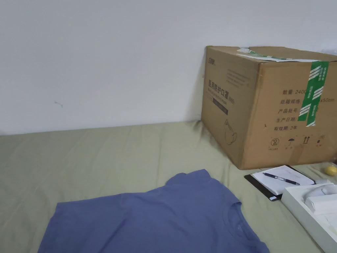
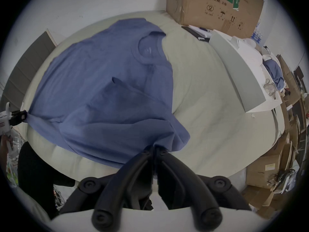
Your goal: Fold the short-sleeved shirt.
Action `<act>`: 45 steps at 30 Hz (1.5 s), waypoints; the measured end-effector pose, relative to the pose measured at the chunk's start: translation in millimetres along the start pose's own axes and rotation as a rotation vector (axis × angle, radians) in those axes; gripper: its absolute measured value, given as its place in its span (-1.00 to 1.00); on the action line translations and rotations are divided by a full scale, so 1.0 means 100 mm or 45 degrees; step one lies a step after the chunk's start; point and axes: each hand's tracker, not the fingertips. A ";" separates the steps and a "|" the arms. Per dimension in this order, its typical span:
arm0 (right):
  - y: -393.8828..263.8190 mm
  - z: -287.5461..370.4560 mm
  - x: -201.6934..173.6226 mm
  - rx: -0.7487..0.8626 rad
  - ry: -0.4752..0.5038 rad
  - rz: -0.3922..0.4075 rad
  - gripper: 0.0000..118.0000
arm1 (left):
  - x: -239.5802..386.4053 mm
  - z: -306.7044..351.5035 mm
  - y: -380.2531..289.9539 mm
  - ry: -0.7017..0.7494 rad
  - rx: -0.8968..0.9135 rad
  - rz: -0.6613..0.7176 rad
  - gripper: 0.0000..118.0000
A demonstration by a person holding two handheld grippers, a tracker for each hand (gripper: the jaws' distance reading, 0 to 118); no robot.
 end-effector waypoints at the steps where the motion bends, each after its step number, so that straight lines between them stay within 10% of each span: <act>1: -0.01 -0.02 0.01 -0.007 -0.026 -0.008 -0.84 | 0.00 -0.02 -0.01 0.023 -0.005 -0.017 -0.76; 4: -0.01 0.07 0.03 0.044 -0.067 -0.051 0.19 | -0.02 0.03 -0.04 0.102 0.040 -0.017 0.55; 5: -0.04 0.13 0.07 0.058 -0.058 -0.073 0.88 | -0.08 0.11 -0.03 0.111 0.074 0.040 0.87; 6: -0.05 0.23 0.09 0.115 -0.029 -0.116 0.99 | -0.03 0.25 0.00 0.061 0.125 0.108 0.92; 16: -0.26 1.44 -0.25 0.739 0.291 -0.263 0.80 | -0.06 1.49 0.09 -0.251 0.609 0.639 0.88; 18: -0.32 1.61 -0.45 0.872 0.374 -0.268 0.17 | 0.03 1.64 0.03 -0.291 0.707 0.667 0.39; 20: -0.34 1.68 -0.60 0.931 0.350 -0.246 -1.00 | 0.14 1.74 -0.01 -0.257 0.753 0.629 -0.90; 21: -0.33 1.72 -0.73 0.927 0.322 -0.231 -1.00 | 0.20 1.76 0.00 -0.195 0.743 0.585 -1.00; 34: -0.16 1.74 -1.10 0.858 0.367 0.086 -1.00 | -0.25 1.07 0.30 -0.248 0.067 0.349 -1.00; 36: -0.16 1.71 -1.15 0.846 0.367 0.105 -1.00 | -0.32 0.89 0.28 -0.240 0.056 0.335 -0.39; 38: -0.14 1.69 -1.18 0.831 0.377 0.111 -1.00 | -0.39 0.68 0.23 -0.235 0.016 0.318 0.98; 43: -0.11 1.59 -1.24 0.779 0.384 0.110 -1.00 | -0.36 0.36 0.11 -0.181 -0.027 0.279 0.93; 45: -0.10 1.56 -1.24 0.759 0.383 0.107 -1.00 | -0.36 0.22 0.06 -0.191 -0.022 0.249 0.57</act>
